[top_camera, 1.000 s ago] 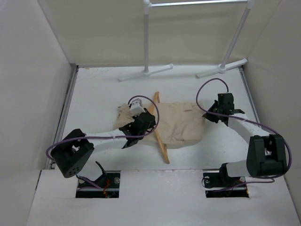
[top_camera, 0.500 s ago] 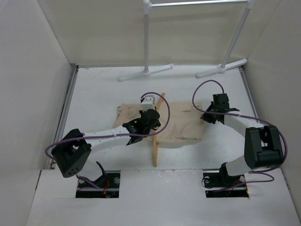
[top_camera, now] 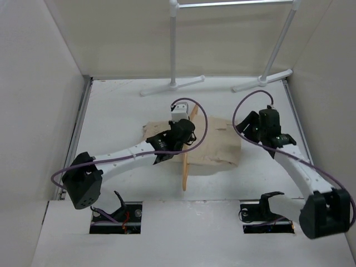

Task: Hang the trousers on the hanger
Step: Place the trousers on the hanger, then place the hanger at the clothesline.

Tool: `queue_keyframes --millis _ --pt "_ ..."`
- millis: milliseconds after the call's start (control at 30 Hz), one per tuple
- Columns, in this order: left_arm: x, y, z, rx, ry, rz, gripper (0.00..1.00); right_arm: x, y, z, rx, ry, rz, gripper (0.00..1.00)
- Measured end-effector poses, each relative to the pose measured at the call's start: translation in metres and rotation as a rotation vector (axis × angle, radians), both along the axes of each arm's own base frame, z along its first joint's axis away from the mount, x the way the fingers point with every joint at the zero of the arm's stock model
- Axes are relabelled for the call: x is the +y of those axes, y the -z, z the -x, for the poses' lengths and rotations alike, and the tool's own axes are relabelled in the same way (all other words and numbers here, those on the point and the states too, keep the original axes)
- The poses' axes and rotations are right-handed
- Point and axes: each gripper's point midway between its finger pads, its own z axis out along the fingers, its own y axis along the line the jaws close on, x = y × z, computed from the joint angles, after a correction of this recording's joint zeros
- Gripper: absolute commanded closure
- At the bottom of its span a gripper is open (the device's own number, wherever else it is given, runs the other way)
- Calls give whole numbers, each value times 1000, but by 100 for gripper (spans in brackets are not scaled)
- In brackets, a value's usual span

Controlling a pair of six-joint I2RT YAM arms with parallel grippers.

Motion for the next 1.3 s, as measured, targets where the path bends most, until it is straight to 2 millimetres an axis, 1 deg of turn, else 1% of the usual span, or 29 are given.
queue_keyframes --millis 33,100,133,167,200,233,267,333,400,467,533,567,633,700,800,900,967,1067,1200,1233,1300 --pt "-1 -10 -1 -4 1 5 99 4 -18 6 -47 -17 -5 35" --pt "-4 -37 -2 -16 8 22 99 15 -54 21 -144 -64 -19 39" --pt "-8 -71 -4 -47 13 64 99 27 -88 34 -238 -118 -42 45" --pt "-8 -87 -3 -51 17 74 99 34 -106 43 -283 -150 -57 48" --pt "-9 -105 0 -50 31 75 99 43 -119 53 -312 -183 -72 50" --pt "-11 -123 1 -58 40 83 99 51 -131 64 -341 -217 -93 51" --pt "-14 -145 3 -72 54 102 99 63 -147 79 -376 -274 -126 51" --pt "-18 -185 9 -104 82 146 98 84 -178 106 -441 -378 -192 48" --pt "-19 -216 16 -132 101 186 98 99 -210 128 -506 -456 -257 44" --pt "-21 -238 21 -148 121 215 98 112 -239 143 -557 -519 -312 37" --pt "-26 -250 24 -153 135 224 98 126 -257 151 -581 -567 -349 34" --pt "-30 -253 25 -153 143 225 98 133 -262 152 -585 -589 -357 33" --pt "-40 -250 27 -142 162 216 98 151 -265 153 -581 -625 -362 33" --pt "-48 -240 27 -122 176 191 98 164 -260 151 -562 -647 -351 33" --pt "-59 -217 29 -79 194 133 98 180 -243 144 -513 -659 -317 34" --pt "-63 -201 30 -49 202 90 98 192 -229 140 -476 -667 -287 35" --pt "-63 -197 31 -39 204 76 98 198 -221 143 -459 -680 -277 35" --pt "-62 -197 31 -41 200 75 98 205 -209 149 -437 -700 -266 37" --pt "-61 -197 30 -44 192 73 98 214 -193 154 -404 -714 -256 44" --pt "-61 -197 30 -45 192 73 98 217 -190 155 -398 -717 -255 48" --pt "-61 -197 30 -44 192 73 98 223 -185 156 -387 -723 -255 62"
